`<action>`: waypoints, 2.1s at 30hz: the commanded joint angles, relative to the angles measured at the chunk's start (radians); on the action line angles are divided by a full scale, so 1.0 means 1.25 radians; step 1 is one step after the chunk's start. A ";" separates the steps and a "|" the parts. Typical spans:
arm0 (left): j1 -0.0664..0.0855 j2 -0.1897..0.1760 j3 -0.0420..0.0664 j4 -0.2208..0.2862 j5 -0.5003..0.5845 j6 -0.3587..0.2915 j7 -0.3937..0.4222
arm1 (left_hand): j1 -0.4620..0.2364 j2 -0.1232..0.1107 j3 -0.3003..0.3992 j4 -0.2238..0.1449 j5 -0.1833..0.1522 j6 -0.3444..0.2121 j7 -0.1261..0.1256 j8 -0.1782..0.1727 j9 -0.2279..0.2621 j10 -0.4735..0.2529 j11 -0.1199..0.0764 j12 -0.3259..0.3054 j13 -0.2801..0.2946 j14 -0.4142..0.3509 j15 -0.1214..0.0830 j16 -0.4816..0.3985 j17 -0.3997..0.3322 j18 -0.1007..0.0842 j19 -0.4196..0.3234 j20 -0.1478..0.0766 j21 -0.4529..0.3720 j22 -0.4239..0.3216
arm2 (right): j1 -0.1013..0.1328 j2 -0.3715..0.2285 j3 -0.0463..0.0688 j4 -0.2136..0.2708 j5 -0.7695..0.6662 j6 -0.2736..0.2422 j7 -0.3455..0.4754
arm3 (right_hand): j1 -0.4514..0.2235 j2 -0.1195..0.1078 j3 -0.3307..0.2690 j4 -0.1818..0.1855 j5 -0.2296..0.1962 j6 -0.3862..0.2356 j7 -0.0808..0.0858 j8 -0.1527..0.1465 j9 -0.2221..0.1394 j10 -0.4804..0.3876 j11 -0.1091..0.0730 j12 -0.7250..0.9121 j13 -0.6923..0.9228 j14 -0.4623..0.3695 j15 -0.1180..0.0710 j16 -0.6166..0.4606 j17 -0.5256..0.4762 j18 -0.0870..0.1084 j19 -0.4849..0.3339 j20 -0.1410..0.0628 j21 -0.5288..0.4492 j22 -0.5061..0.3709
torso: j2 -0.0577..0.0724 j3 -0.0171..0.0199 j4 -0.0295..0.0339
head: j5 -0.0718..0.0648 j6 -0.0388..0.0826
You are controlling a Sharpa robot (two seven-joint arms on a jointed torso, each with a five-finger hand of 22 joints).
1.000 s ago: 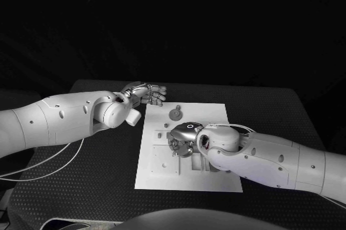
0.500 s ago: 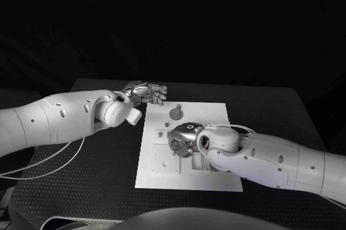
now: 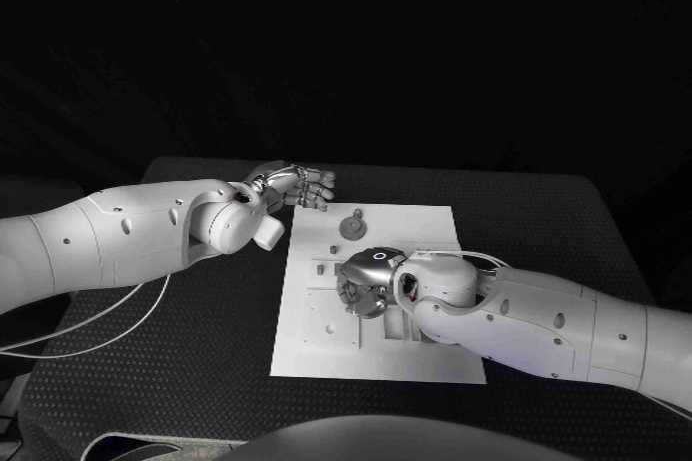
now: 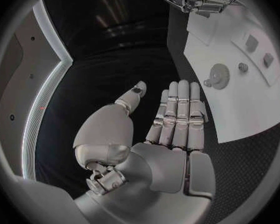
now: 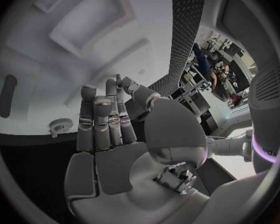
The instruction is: Assemble the parts on the task board
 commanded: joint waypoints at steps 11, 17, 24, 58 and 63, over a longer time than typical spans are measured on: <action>0.002 0.003 0.001 0.003 -0.004 0.008 0.009 | 0.007 0.001 0.001 -0.005 0.003 0.003 0.001 0.002 -0.001 -0.002 0.002 -0.003 -0.001 0.006 0.002 -0.006 -0.001 -0.001 -0.001 -0.001 -0.003 -0.001 | -0.004 0.011 -0.006 -0.010 -0.033 0.015 0.001 | 0.009 -0.002 0.006 0.000 0.005 0.001 -0.003 0.005 0.000 -0.001 -0.004 0.003 0.001 0.000 -0.003 -0.002 -0.001 0.017 0.003 -0.002 0.006 0.001 | 0.000 -0.0001 -0.0002 | -0.001 -0.001; 0.002 0.004 0.001 0.003 -0.004 0.009 0.009 | 0.007 0.001 0.001 -0.005 0.003 0.003 0.001 0.002 -0.001 -0.002 0.002 -0.003 -0.001 0.006 0.002 -0.006 -0.001 -0.001 -0.001 -0.001 -0.003 -0.001 | -0.005 0.017 -0.012 -0.013 -0.035 0.017 0.001 | 0.009 -0.002 0.006 0.000 0.005 0.001 -0.003 0.005 0.000 -0.002 -0.004 0.003 0.002 0.000 -0.003 -0.002 -0.002 0.017 0.003 -0.002 0.006 0.002 | 0.000 -0.0004 -0.0001 | -0.002 -0.002; 0.002 0.005 0.001 0.003 -0.007 0.011 0.009 | 0.007 0.001 0.001 -0.005 0.003 0.003 0.001 0.002 -0.001 -0.002 0.002 -0.004 -0.002 0.006 0.002 -0.006 -0.001 -0.001 -0.001 -0.001 -0.003 -0.002 | -0.005 0.024 -0.017 -0.020 -0.035 0.020 0.001 | 0.009 -0.002 0.007 0.000 0.005 0.000 -0.003 0.004 0.000 -0.003 -0.004 0.003 0.003 0.000 -0.003 -0.003 -0.002 0.017 0.002 -0.002 0.006 0.002 | 0.000 -0.0005 0.0000 | -0.002 -0.003; 0.002 0.001 0.000 0.001 -0.007 0.013 0.005 | 0.008 0.002 0.000 -0.007 0.003 0.002 0.002 0.001 -0.002 -0.005 0.003 -0.005 -0.003 0.005 0.003 -0.008 -0.001 -0.001 -0.002 -0.001 -0.003 -0.003 | -0.003 -0.014 -0.020 0.001 0.018 -0.130 0.020 | -0.085 -0.149 -0.102 0.002 0.005 -0.115 0.050 -0.088 -0.059 -0.114 0.048 -0.084 -0.028 -0.023 0.048 -0.001 -0.003 0.014 -0.017 0.003 -0.002 0.006 | 0.000 0.0002 -0.0011 | -0.006 -0.004; 0.002 0.000 0.000 0.001 -0.007 0.014 0.005 | 0.009 0.002 0.000 -0.007 0.003 0.003 0.001 0.002 -0.002 -0.005 0.003 -0.005 -0.003 0.005 0.003 -0.008 -0.001 -0.001 -0.002 -0.001 -0.003 -0.004 | 0.007 -0.044 -0.019 0.029 0.024 -0.171 0.027 | -0.079 -0.146 -0.104 0.002 0.005 -0.111 0.048 -0.085 -0.060 -0.110 0.048 -0.084 -0.028 -0.020 0.047 0.002 -0.002 0.015 -0.014 0.003 0.000 0.006 | 0.000 0.0002 -0.0009 | -0.007 -0.002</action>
